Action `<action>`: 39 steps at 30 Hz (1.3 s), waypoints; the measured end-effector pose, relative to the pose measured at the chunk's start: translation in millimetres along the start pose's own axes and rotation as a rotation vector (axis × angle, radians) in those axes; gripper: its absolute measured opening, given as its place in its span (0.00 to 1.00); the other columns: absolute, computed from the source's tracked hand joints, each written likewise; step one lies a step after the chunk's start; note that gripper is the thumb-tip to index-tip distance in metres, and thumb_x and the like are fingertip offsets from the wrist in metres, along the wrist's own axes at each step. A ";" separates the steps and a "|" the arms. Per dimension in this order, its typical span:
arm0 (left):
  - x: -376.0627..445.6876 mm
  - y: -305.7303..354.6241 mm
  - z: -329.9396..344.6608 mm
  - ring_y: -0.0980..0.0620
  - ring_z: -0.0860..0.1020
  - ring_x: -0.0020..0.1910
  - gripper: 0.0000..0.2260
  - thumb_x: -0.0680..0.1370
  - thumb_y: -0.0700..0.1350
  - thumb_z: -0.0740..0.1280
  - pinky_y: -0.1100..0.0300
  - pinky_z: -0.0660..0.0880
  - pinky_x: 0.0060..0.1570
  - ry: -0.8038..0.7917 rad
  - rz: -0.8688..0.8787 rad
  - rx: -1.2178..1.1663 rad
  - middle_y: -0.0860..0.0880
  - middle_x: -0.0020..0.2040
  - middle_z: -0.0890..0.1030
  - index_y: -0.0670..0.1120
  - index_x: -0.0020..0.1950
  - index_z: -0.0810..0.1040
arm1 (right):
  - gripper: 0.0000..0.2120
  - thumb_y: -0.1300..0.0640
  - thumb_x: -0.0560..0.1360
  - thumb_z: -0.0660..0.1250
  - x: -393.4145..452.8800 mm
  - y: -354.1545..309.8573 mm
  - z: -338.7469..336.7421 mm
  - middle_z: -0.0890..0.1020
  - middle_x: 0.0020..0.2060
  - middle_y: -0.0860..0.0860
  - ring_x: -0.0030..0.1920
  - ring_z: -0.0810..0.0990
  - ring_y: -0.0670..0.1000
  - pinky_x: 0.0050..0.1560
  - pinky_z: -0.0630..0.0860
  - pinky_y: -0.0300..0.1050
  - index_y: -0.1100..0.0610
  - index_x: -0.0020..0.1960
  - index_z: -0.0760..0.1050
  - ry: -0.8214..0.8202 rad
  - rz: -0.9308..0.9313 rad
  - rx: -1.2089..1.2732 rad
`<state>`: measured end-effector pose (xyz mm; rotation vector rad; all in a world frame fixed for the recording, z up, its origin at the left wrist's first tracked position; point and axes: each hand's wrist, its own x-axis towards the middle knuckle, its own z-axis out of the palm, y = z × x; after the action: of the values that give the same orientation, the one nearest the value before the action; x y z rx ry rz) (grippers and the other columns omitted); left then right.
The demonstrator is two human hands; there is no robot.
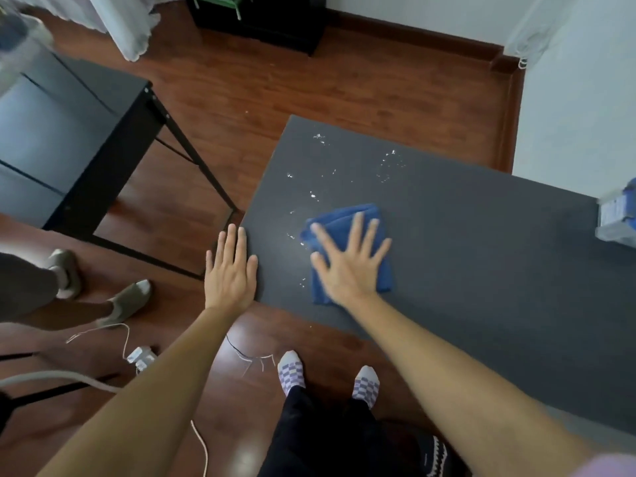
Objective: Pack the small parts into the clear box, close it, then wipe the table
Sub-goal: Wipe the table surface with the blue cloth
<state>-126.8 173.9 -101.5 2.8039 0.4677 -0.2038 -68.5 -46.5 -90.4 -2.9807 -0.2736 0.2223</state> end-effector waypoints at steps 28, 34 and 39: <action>-4.7 4.6 -5.5 0.43 0.54 0.78 0.26 0.82 0.50 0.50 0.43 0.65 0.71 -0.017 0.049 -0.103 0.46 0.80 0.53 0.44 0.79 0.51 | 0.30 0.29 0.76 0.38 -95.4 97.6 -15.1 0.51 0.80 0.60 0.79 0.49 0.68 0.71 0.54 0.77 0.33 0.77 0.50 -0.103 0.242 -0.025; -3.9 3.0 -5.6 0.43 0.55 0.78 0.25 0.83 0.50 0.50 0.46 0.64 0.72 -0.028 0.056 -0.134 0.46 0.80 0.53 0.45 0.79 0.52 | 0.29 0.36 0.78 0.54 24.2 8.4 -8.0 0.51 0.79 0.66 0.78 0.48 0.72 0.72 0.47 0.76 0.37 0.78 0.56 0.062 0.463 0.080; -2.1 -1.8 -12.3 0.52 0.52 0.79 0.23 0.84 0.51 0.47 0.47 0.56 0.75 -0.037 0.021 -0.354 0.53 0.80 0.52 0.50 0.79 0.52 | 0.27 0.36 0.80 0.50 -43.4 -92.3 23.5 0.54 0.79 0.64 0.78 0.51 0.70 0.73 0.51 0.74 0.36 0.78 0.52 0.038 -0.034 -0.005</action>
<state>-128.3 178.6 -89.9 2.4541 0.4189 -0.1517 -130.1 38.1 -93.6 -2.9793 -0.3204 0.1620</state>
